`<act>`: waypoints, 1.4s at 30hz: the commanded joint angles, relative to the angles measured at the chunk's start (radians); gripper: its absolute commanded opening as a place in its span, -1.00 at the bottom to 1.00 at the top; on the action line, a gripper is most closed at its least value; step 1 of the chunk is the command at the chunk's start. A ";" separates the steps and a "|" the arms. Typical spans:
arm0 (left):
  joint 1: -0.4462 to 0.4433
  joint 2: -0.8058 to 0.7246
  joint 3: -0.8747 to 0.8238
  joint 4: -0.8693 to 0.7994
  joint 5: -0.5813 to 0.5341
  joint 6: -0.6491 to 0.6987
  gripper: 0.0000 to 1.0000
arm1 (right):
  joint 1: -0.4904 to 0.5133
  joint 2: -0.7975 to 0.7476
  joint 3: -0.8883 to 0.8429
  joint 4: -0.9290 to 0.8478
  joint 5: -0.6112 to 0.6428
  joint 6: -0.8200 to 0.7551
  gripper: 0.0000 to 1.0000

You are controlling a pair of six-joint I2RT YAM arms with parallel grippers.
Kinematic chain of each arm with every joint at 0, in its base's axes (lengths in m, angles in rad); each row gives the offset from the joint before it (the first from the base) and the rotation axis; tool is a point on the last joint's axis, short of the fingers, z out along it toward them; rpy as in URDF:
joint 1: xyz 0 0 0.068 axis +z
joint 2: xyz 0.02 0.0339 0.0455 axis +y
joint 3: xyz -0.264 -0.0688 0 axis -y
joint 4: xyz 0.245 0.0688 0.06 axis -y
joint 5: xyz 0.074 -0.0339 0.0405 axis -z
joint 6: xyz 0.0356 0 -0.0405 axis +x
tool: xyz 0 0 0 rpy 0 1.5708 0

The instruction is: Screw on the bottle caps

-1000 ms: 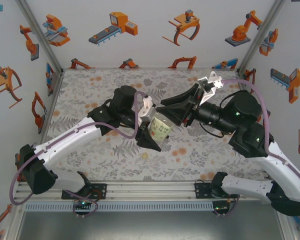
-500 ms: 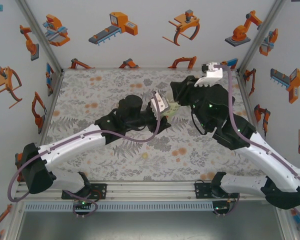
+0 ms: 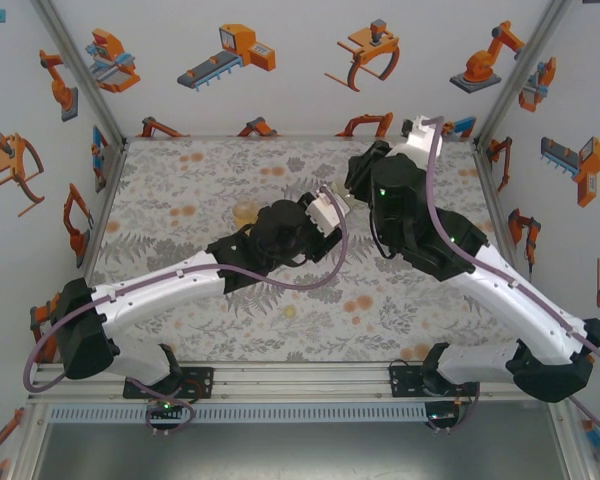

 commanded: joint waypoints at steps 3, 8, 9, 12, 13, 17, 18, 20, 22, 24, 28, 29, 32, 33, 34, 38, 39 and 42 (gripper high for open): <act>0.039 -0.053 0.006 0.074 0.186 -0.027 0.67 | 0.000 0.001 -0.051 0.123 -0.075 -0.157 -1.00; 0.105 -0.102 -0.040 0.071 0.283 -0.103 0.76 | -0.046 0.002 -0.111 0.250 -0.156 -0.279 -1.00; 0.113 -0.112 -0.046 0.063 0.287 -0.106 0.76 | -0.066 0.004 -0.124 0.272 -0.186 -0.302 -1.00; 0.142 -0.144 -0.063 0.028 0.287 -0.133 0.76 | -0.135 0.000 -0.196 0.380 -0.355 -0.377 -1.00; 0.155 -0.156 -0.075 0.025 0.294 -0.145 0.76 | -0.161 -0.003 -0.233 0.435 -0.419 -0.406 -1.00; 0.205 -0.204 -0.110 -0.005 0.305 -0.181 0.76 | -0.263 0.015 -0.349 0.642 -0.557 -0.445 -1.00; 0.218 -0.217 -0.120 -0.015 0.305 -0.187 0.75 | -0.291 0.030 -0.359 0.664 -0.593 -0.444 -1.00; 0.242 -0.241 -0.137 -0.033 0.305 -0.196 0.75 | -0.332 0.064 -0.368 0.697 -0.631 -0.459 -1.00; 0.269 -0.267 -0.145 -0.078 0.285 -0.210 0.75 | -0.363 0.105 -0.376 0.736 -0.652 -0.489 -1.00; 0.301 -0.285 -0.142 -0.133 0.260 -0.248 0.75 | -0.387 0.143 -0.382 0.771 -0.647 -0.511 -1.00; 0.364 -0.324 -0.141 -0.223 0.277 -0.303 0.72 | -0.442 0.220 -0.399 0.861 -0.685 -0.535 -1.00; 0.372 -0.338 -0.151 -0.229 0.281 -0.302 0.71 | -0.457 0.244 -0.391 0.867 -0.701 -0.533 -1.00; 0.383 -0.382 -0.192 -0.222 0.261 -0.300 0.71 | -0.487 0.315 -0.363 0.897 -0.737 -0.549 -1.00; 0.387 -0.395 -0.205 -0.222 0.254 -0.300 0.71 | -0.494 0.338 -0.356 0.909 -0.738 -0.557 -1.00; 0.391 -0.402 -0.212 -0.220 0.250 -0.301 0.71 | -0.500 0.362 -0.349 0.917 -0.740 -0.563 -1.00; 0.402 -0.426 -0.230 -0.226 0.245 -0.293 0.71 | -0.525 0.440 -0.325 0.961 -0.740 -0.572 -1.00; 0.403 -0.431 -0.235 -0.224 0.246 -0.291 0.72 | -0.531 0.459 -0.317 0.971 -0.749 -0.573 -1.00; 0.409 -0.434 -0.244 -0.221 0.243 -0.291 0.72 | -0.541 0.495 -0.304 0.984 -0.762 -0.591 -1.00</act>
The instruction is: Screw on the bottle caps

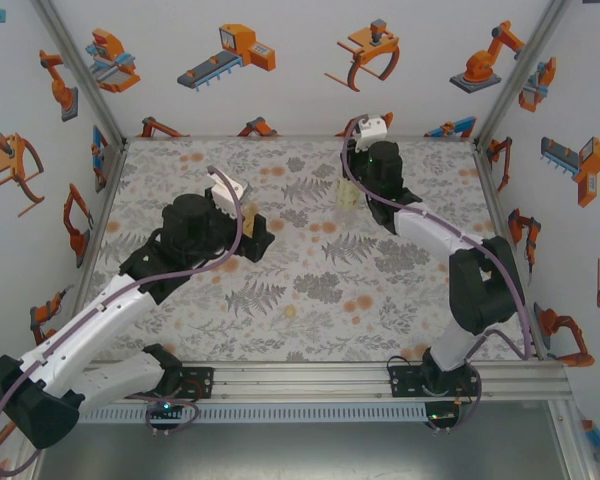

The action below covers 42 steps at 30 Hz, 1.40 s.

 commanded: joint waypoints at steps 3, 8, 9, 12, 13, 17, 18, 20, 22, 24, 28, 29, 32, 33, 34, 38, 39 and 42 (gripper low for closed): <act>0.012 -0.014 -0.013 -0.008 -0.007 -0.021 0.72 | -0.018 0.031 0.052 0.098 -0.032 -0.049 -1.00; 0.017 -0.016 -0.010 -0.025 0.002 -0.019 0.72 | -0.020 0.037 0.035 0.098 -0.040 -0.055 -1.00; 0.017 -0.021 -0.011 -0.028 0.000 -0.018 0.72 | -0.020 0.036 0.028 0.101 -0.044 -0.057 -1.00; 0.019 -0.031 -0.014 -0.027 -0.004 -0.019 0.72 | -0.019 0.034 0.011 0.108 -0.040 -0.055 -0.97; 0.021 -0.033 -0.016 -0.029 -0.004 -0.018 0.72 | -0.019 0.033 0.006 0.108 -0.040 -0.055 -0.84; 0.025 -0.039 -0.019 -0.032 -0.012 -0.019 0.72 | -0.019 0.025 0.001 0.102 -0.042 -0.053 -0.25; 0.024 -0.041 -0.019 -0.034 -0.012 -0.019 0.72 | -0.020 0.022 0.002 0.100 -0.040 -0.055 -0.13; 0.026 -0.046 -0.020 -0.039 -0.014 -0.018 0.72 | -0.020 0.016 0.006 0.096 -0.033 -0.056 0.02; 0.030 -0.047 -0.022 -0.038 -0.019 -0.019 0.73 | -0.020 0.006 0.013 0.084 -0.033 -0.061 0.09; 0.035 -0.046 -0.023 -0.034 -0.011 -0.012 0.73 | -0.019 -0.004 0.019 0.073 -0.033 -0.067 0.11; 0.056 -0.038 -0.001 -0.050 0.003 0.008 0.73 | -0.020 -0.035 0.038 0.037 -0.040 -0.077 0.13; 0.064 -0.035 0.005 -0.055 0.011 0.016 0.73 | -0.020 -0.044 0.041 0.027 -0.042 -0.077 0.13; 0.092 -0.026 0.025 -0.076 0.030 0.029 0.73 | -0.019 -0.076 0.053 -0.018 -0.056 -0.077 0.14; 0.104 -0.026 0.028 -0.077 0.037 0.030 0.73 | -0.020 -0.088 0.058 -0.035 -0.064 -0.077 0.14; 0.119 -0.028 0.031 -0.081 0.047 0.034 0.73 | -0.020 -0.102 0.060 -0.053 -0.073 -0.077 0.14; 0.188 -0.047 0.045 -0.105 0.078 0.046 0.77 | -0.019 -0.165 0.073 -0.141 -0.142 -0.063 0.13; 0.206 -0.054 0.043 -0.106 0.083 0.048 0.78 | -0.017 -0.179 0.072 -0.160 -0.167 -0.058 0.13; 0.283 -0.075 0.031 -0.107 0.118 0.053 0.85 | -0.011 -0.219 0.068 -0.212 -0.256 -0.022 0.11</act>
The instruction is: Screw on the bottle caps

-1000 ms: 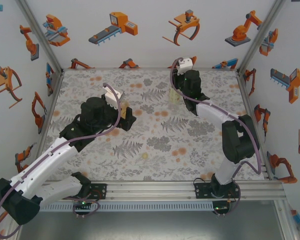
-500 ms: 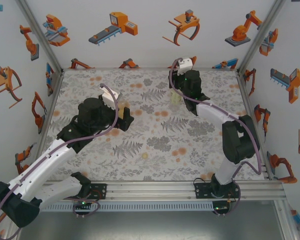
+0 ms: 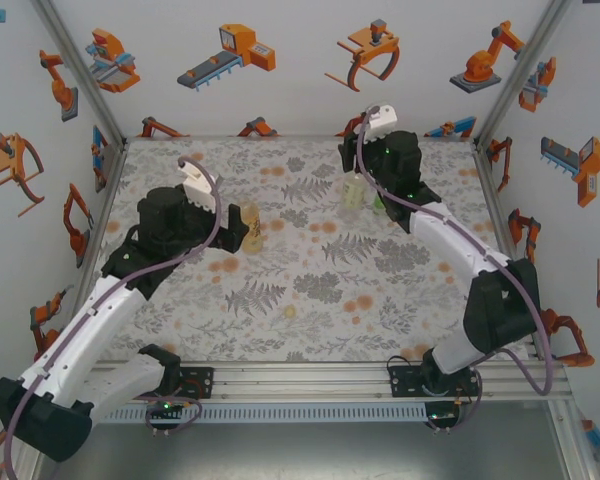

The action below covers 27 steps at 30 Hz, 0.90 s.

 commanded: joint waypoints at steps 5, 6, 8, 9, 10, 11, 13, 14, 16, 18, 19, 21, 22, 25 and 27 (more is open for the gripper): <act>0.212 -0.052 -0.002 -0.004 0.156 0.009 0.93 | 0.063 -0.103 -0.026 -0.101 -0.213 0.091 0.12; 0.240 -0.049 -0.009 -0.002 0.171 0.009 0.94 | 0.083 -0.107 -0.038 -0.101 -0.219 0.094 0.14; 0.295 -0.050 -0.033 0.021 0.195 0.013 0.97 | 0.135 -0.108 -0.062 -0.105 -0.224 0.093 0.24; 0.314 -0.050 -0.048 0.036 0.207 0.020 0.99 | 0.158 -0.106 -0.070 -0.107 -0.221 0.093 0.31; 0.331 -0.054 -0.067 0.056 0.213 0.030 1.00 | 0.184 -0.103 -0.082 -0.106 -0.208 0.095 0.38; 0.344 -0.059 -0.086 0.079 0.213 0.039 0.98 | 0.211 -0.098 -0.094 -0.099 -0.194 0.100 0.43; 0.367 -0.075 -0.126 0.127 0.226 0.040 0.94 | 0.263 -0.081 -0.110 -0.082 -0.174 0.099 0.54; 0.379 -0.086 -0.148 0.153 0.236 0.035 0.94 | 0.285 -0.068 -0.113 -0.073 -0.166 0.099 0.59; 0.397 -0.105 -0.189 0.202 0.252 0.010 0.93 | 0.323 -0.037 -0.115 -0.053 -0.158 0.103 0.69; 0.407 -0.117 -0.200 0.213 0.267 -0.011 0.94 | 0.351 -0.002 -0.114 -0.024 -0.142 0.115 0.76; 0.407 -0.121 -0.202 0.212 0.271 -0.011 0.94 | 0.362 0.018 -0.112 -0.001 -0.143 0.122 0.78; 0.408 -0.127 -0.205 0.208 0.274 -0.010 0.94 | 0.379 0.055 -0.106 0.037 -0.142 0.136 0.80; 0.409 -0.131 -0.205 0.205 0.277 -0.007 0.94 | 0.386 0.077 -0.097 0.055 -0.145 0.142 0.80; 0.409 -0.142 -0.212 0.198 0.271 -0.007 0.94 | 0.403 0.138 -0.062 0.087 -0.163 0.153 0.80; 0.409 -0.151 -0.214 0.194 0.271 -0.008 0.94 | 0.415 0.176 -0.042 0.105 -0.171 0.150 0.80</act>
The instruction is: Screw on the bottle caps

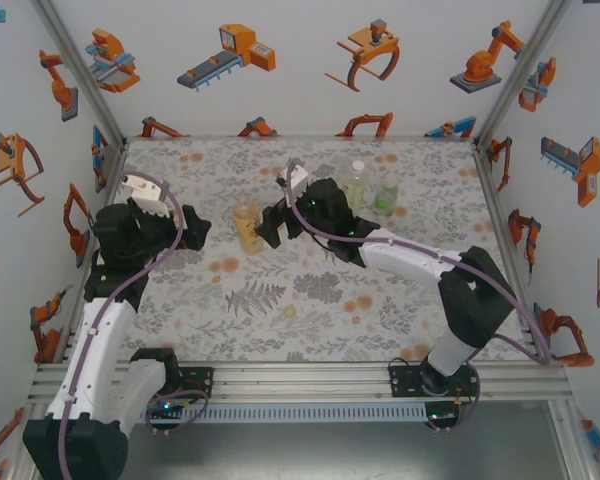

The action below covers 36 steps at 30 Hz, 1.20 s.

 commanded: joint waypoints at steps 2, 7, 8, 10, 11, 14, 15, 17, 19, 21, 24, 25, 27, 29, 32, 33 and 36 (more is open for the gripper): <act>0.006 -0.026 -0.005 0.021 0.027 -0.010 0.94 | 0.024 0.068 0.078 0.100 -0.013 0.019 0.80; 0.006 -0.049 -0.022 0.036 0.036 -0.005 0.94 | 0.035 0.163 0.138 0.142 -0.018 0.030 0.80; 0.006 -0.051 -0.024 0.038 0.039 -0.007 0.94 | 0.036 0.179 0.147 0.153 -0.019 0.033 0.79; 0.004 -0.050 -0.022 0.037 0.046 -0.002 0.94 | 0.038 0.221 0.175 0.170 -0.022 0.045 0.78; 0.004 -0.052 -0.023 0.034 0.044 -0.003 0.93 | 0.039 0.237 0.188 0.174 -0.023 0.047 0.77; 0.004 -0.051 -0.022 0.037 0.043 -0.002 0.94 | 0.041 0.287 0.230 0.177 -0.019 0.059 0.72; 0.004 -0.053 -0.022 0.036 0.046 -0.003 0.94 | 0.041 0.303 0.246 0.176 -0.022 0.063 0.70; 0.004 -0.057 -0.028 0.037 0.047 -0.001 0.94 | 0.041 0.330 0.274 0.168 -0.030 0.069 0.65; 0.004 -0.059 -0.032 0.047 0.049 -0.006 0.94 | 0.042 0.351 0.290 0.163 -0.035 0.069 0.58; 0.004 -0.058 -0.029 0.050 0.062 0.000 0.94 | 0.042 0.364 0.296 0.165 -0.034 0.070 0.49; 0.004 -0.059 -0.037 0.054 0.063 -0.003 0.94 | 0.042 0.371 0.310 0.147 -0.036 0.071 0.29; 0.005 -0.057 -0.038 0.061 0.066 -0.005 0.94 | 0.042 0.370 0.310 0.146 -0.036 0.070 0.22; 0.004 -0.055 -0.036 0.068 0.084 -0.002 0.94 | 0.043 0.363 0.300 0.148 -0.033 0.073 0.10; 0.003 -0.056 -0.037 0.064 0.088 -0.003 0.94 | 0.043 0.349 0.293 0.145 -0.033 0.077 0.03; 0.003 -0.063 -0.039 0.074 0.098 -0.002 0.94 | 0.044 0.315 0.271 0.140 -0.034 0.073 -0.03; 0.001 -0.067 -0.039 0.072 0.100 0.000 0.94 | 0.043 0.298 0.263 0.134 -0.035 0.068 -0.07; -0.003 -0.066 -0.046 0.088 0.101 -0.011 0.94 | 0.044 0.232 0.242 0.077 -0.042 0.040 -0.11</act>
